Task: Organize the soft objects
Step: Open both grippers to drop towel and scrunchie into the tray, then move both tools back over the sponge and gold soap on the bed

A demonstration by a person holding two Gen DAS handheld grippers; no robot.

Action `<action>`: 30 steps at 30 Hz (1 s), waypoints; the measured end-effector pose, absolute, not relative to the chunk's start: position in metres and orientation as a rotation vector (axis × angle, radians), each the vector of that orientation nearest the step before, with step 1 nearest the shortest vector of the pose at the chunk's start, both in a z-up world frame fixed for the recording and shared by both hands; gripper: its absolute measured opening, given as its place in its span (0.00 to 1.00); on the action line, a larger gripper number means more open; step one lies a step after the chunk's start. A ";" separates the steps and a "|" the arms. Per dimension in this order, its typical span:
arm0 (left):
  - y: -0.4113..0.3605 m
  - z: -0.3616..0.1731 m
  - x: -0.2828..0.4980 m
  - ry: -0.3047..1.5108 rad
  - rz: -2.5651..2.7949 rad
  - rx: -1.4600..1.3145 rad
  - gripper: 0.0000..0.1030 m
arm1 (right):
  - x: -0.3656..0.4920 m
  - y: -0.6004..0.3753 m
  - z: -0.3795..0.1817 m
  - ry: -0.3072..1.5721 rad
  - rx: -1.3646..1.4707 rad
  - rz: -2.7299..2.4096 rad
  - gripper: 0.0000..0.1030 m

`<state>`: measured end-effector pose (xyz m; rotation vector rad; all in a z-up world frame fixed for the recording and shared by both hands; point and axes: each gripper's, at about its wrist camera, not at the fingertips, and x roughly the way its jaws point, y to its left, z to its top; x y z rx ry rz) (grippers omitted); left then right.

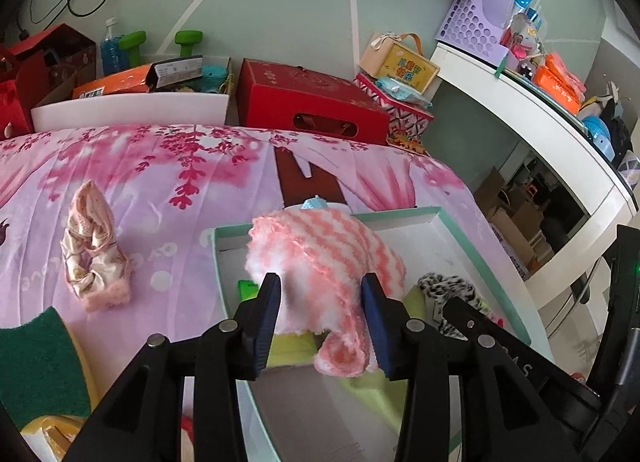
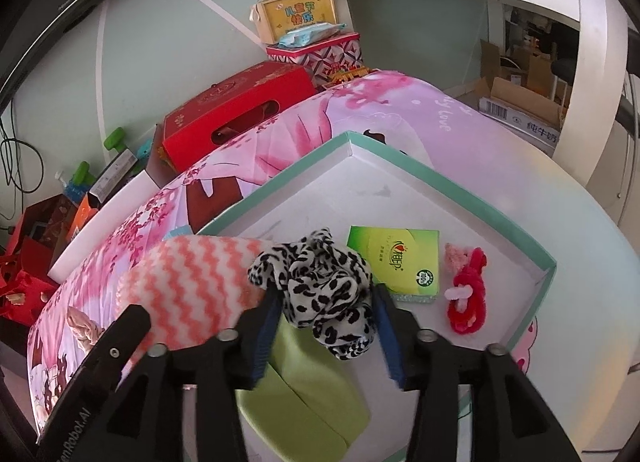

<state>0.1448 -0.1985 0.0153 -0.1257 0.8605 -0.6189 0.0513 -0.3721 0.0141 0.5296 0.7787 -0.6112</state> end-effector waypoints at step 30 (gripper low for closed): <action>-0.069 0.026 0.166 0.901 -0.120 -0.107 0.99 | 0.065 -0.346 0.018 0.845 0.420 -0.574 1.00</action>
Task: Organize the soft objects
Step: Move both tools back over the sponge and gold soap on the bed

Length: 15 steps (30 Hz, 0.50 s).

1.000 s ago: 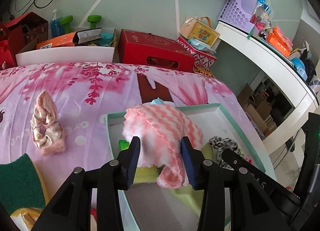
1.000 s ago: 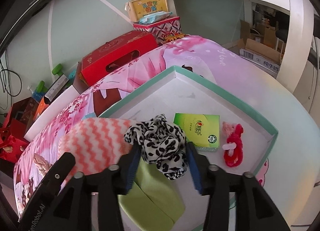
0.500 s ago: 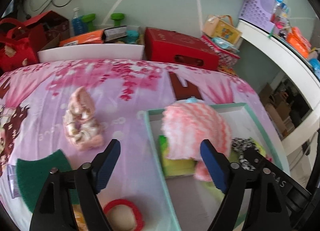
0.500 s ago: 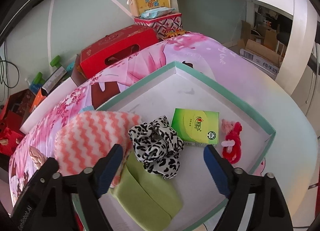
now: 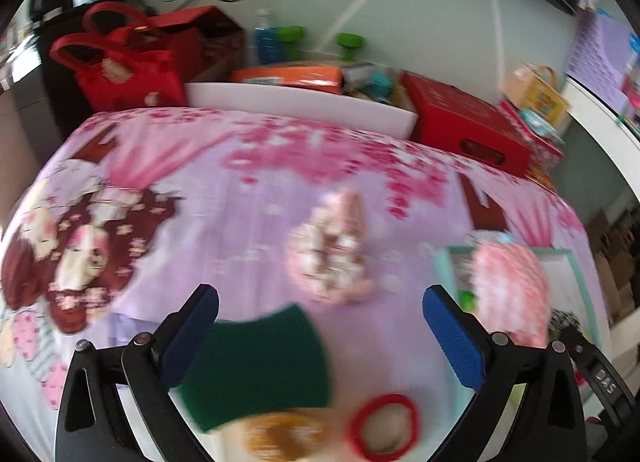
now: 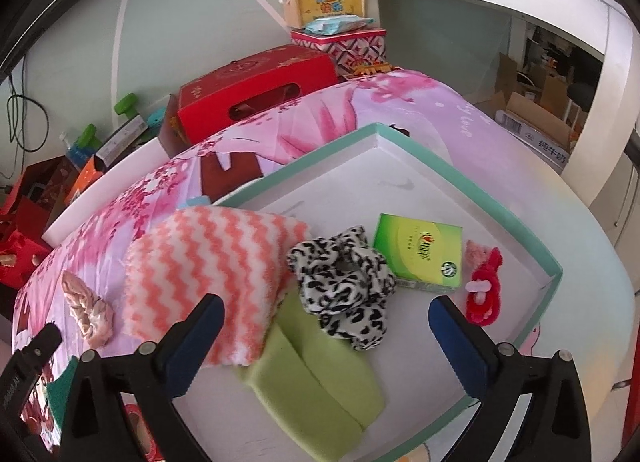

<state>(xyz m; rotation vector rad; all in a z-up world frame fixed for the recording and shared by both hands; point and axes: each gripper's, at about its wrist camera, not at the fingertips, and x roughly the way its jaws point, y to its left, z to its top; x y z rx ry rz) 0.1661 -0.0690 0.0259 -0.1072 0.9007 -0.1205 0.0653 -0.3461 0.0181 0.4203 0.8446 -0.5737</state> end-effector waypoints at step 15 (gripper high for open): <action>0.021 0.029 0.167 0.886 0.093 -0.202 0.99 | 0.092 -0.264 0.040 0.804 0.340 -0.341 1.00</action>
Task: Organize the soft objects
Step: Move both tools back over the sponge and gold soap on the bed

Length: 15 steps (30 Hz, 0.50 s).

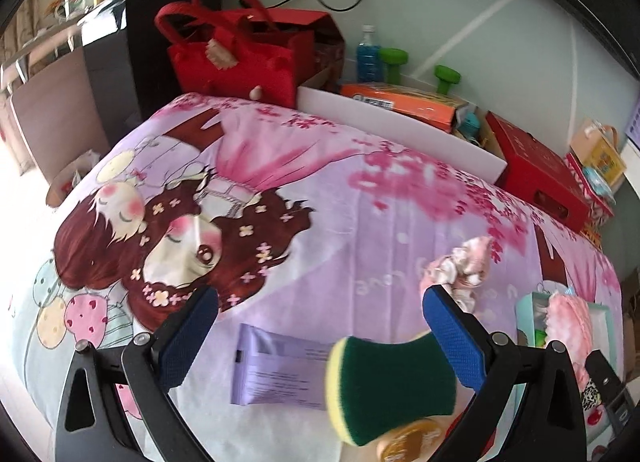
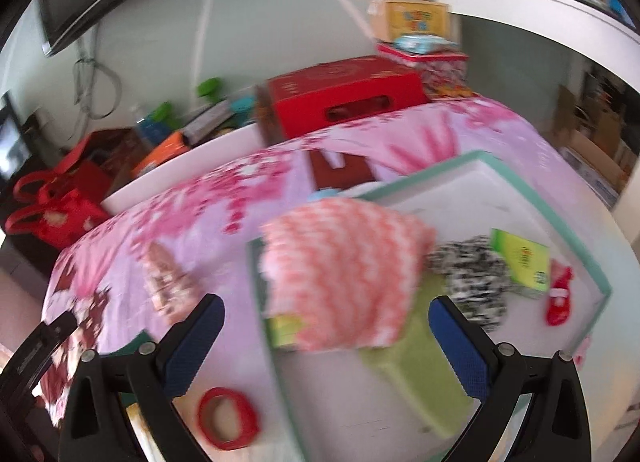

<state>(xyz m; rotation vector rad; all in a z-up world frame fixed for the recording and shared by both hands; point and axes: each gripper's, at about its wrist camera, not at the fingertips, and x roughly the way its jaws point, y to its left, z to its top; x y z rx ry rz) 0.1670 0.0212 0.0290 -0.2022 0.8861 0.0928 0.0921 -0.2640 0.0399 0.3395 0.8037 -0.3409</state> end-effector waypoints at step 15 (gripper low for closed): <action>0.076 -0.006 0.161 1.026 0.134 -0.348 0.99 | 0.108 -0.204 0.030 0.853 0.249 -0.226 1.00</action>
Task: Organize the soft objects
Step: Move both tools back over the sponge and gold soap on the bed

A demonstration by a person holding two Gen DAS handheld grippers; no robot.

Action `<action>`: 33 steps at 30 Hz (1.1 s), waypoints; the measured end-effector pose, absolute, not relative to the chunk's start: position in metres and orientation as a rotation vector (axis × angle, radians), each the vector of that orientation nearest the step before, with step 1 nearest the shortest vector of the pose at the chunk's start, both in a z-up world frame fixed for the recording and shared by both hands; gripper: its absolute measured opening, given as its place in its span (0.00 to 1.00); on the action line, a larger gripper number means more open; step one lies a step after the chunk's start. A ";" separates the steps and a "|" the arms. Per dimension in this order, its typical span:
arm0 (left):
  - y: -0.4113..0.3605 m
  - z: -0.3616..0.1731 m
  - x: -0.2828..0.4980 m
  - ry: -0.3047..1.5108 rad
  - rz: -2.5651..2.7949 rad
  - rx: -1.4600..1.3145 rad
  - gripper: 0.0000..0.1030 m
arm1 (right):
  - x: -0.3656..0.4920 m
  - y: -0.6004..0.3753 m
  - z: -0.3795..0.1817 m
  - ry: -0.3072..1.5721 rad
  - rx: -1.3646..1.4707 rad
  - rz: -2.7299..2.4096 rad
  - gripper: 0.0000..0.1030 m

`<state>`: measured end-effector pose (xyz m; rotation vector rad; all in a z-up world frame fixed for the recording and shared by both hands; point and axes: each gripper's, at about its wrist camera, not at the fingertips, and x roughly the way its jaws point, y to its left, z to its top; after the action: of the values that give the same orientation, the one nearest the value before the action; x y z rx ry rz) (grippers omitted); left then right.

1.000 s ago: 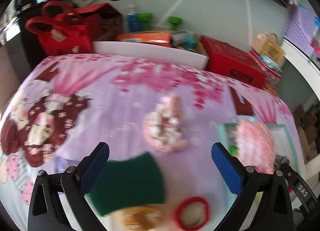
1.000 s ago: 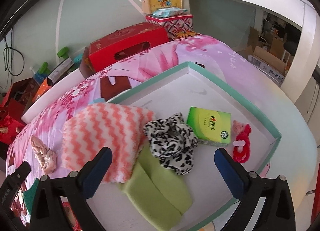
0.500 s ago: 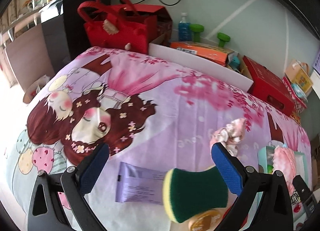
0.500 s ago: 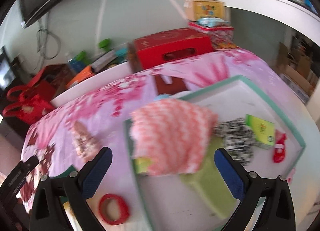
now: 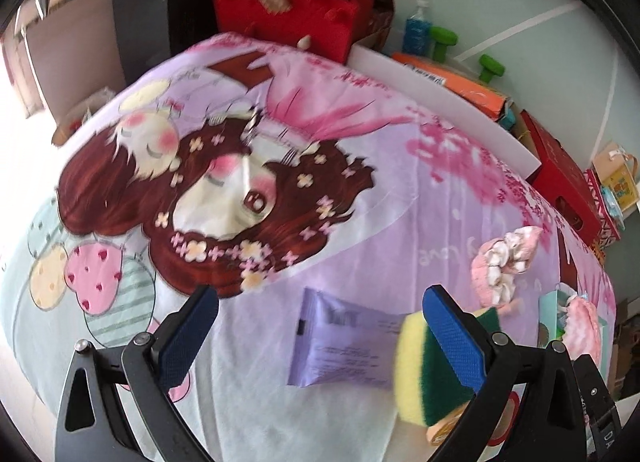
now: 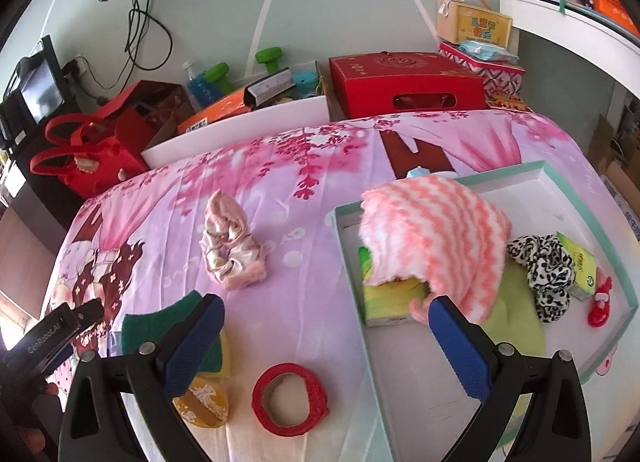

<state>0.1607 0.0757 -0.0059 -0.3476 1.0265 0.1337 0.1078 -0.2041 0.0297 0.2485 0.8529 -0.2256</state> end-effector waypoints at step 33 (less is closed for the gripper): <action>0.088 -0.043 0.165 1.097 -0.144 -0.774 0.99 | 0.109 -0.212 0.020 0.895 0.247 -0.249 1.00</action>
<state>0.1647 0.0877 -0.0434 -0.7740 1.0975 -0.1437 0.1086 -0.2116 0.0200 0.2471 0.8946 -0.2492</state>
